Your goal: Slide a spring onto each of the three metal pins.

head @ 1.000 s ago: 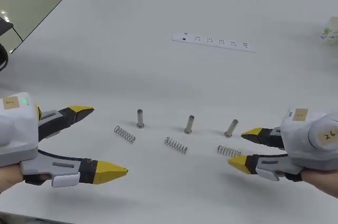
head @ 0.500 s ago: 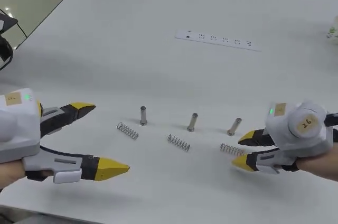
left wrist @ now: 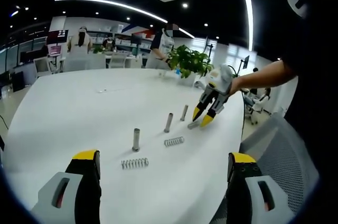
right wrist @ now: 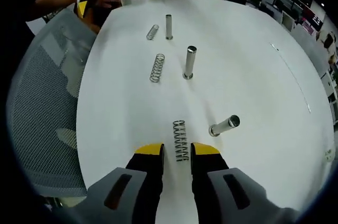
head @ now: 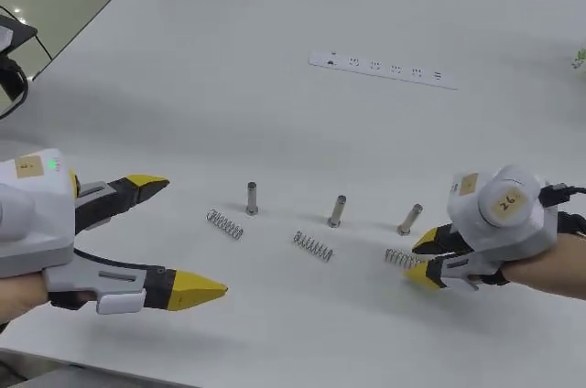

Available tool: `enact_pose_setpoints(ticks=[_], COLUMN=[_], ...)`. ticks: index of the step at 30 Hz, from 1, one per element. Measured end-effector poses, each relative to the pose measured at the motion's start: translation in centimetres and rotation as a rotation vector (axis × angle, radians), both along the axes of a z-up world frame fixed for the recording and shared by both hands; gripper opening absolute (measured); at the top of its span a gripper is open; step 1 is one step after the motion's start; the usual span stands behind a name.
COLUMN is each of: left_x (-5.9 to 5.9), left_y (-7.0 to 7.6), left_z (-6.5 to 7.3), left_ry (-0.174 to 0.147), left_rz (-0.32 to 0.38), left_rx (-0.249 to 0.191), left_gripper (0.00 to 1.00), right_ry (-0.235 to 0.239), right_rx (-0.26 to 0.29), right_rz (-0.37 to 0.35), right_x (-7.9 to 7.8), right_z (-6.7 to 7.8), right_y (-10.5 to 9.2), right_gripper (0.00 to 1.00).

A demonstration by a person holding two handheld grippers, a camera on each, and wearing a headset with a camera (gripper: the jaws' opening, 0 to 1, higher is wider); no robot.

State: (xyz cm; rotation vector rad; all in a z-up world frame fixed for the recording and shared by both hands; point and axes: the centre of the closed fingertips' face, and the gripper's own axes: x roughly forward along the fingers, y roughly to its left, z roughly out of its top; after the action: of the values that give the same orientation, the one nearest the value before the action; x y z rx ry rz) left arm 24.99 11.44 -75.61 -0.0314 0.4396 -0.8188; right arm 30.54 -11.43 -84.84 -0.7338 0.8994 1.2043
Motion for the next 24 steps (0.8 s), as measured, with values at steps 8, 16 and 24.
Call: enact_pose_setpoints(ticks=[8,16,24], left_x=[0.0,0.0,-0.4], left_y=[0.1,-0.1,-1.5], left_z=[-0.1,0.0,0.3], left_ry=[0.003,0.001,0.005], left_rz=[0.003,-0.006,-0.048], left_rx=[0.0,0.004,-0.001], left_gripper=[0.98,0.98,0.98], right_ry=[0.03,0.017,-0.003], right_rx=[-0.034,-0.037,-0.012], right_rz=[0.004,0.023,0.066], right_x=[0.0,-0.5,-1.2], right_z=[-1.0,-0.6,1.1], right_y=[-0.4,-0.6,-0.2], right_gripper=[0.12,0.09,0.08])
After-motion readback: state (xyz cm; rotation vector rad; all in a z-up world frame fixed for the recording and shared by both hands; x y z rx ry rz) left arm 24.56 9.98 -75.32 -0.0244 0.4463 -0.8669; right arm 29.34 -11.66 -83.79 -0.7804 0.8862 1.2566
